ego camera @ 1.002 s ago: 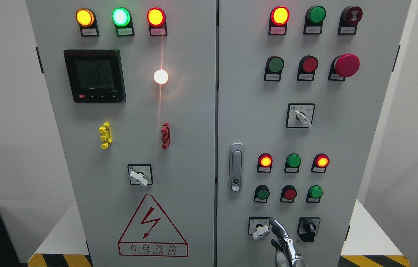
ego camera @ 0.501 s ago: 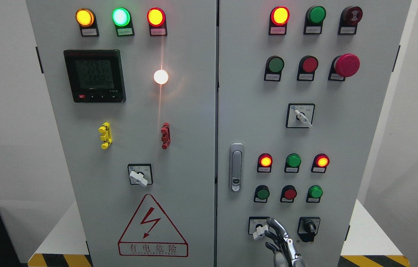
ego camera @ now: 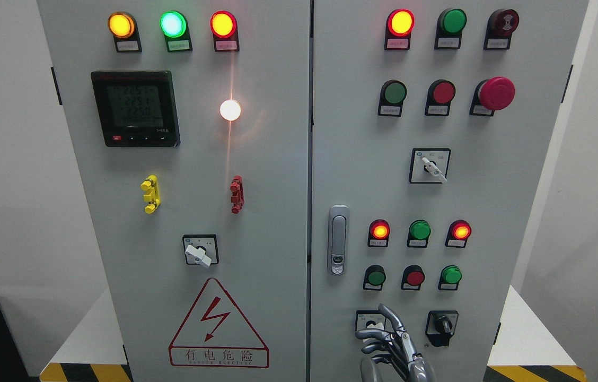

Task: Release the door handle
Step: 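Raise the right hand toward the silver latch handle on the door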

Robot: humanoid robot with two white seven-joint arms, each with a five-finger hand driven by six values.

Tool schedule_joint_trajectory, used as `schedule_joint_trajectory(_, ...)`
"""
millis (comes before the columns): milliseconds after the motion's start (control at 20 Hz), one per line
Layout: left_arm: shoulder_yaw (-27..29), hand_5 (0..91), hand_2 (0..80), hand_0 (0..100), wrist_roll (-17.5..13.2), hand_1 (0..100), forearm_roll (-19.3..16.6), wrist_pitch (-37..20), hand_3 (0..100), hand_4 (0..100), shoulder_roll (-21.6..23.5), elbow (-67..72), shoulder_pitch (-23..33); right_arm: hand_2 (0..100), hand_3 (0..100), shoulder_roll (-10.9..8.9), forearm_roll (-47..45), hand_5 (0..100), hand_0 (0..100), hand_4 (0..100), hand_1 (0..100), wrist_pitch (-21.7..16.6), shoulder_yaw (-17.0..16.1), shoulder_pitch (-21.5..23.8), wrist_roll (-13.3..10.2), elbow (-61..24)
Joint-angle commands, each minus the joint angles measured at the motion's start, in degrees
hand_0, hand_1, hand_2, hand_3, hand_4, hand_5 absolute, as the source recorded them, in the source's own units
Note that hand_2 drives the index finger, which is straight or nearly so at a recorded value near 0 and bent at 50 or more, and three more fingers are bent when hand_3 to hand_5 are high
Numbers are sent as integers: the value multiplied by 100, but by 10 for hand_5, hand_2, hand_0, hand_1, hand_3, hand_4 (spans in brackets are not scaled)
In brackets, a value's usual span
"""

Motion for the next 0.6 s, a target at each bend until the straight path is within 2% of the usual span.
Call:
schedule_joint_trajectory(0,0,0,0,120,0,556,0,-24,0,0,0,0,53,0,772,0,1011,909,461,839,316,-8,95,-358,-6,218)
schedule_joint_trajectory(100,0,0,0,120,0,556,0,-33,0,0,0,0,53,0,825,0,1389,991,466,891,318,-8,209,-410,-33,279)
schedule_joint_trajectory(351,0,0,0,120,0,556,0,-33,0,0,0,0,44,0,878,9,2574,1000,474,948,308,-8,429,-744,-516,569)
schedule_joint_trajectory(551,0,0,0,120,0,556,0,-24,0,0,0,0,53,0,918,35,3349,1000,473,988,304,1,447,-982,-551,701)
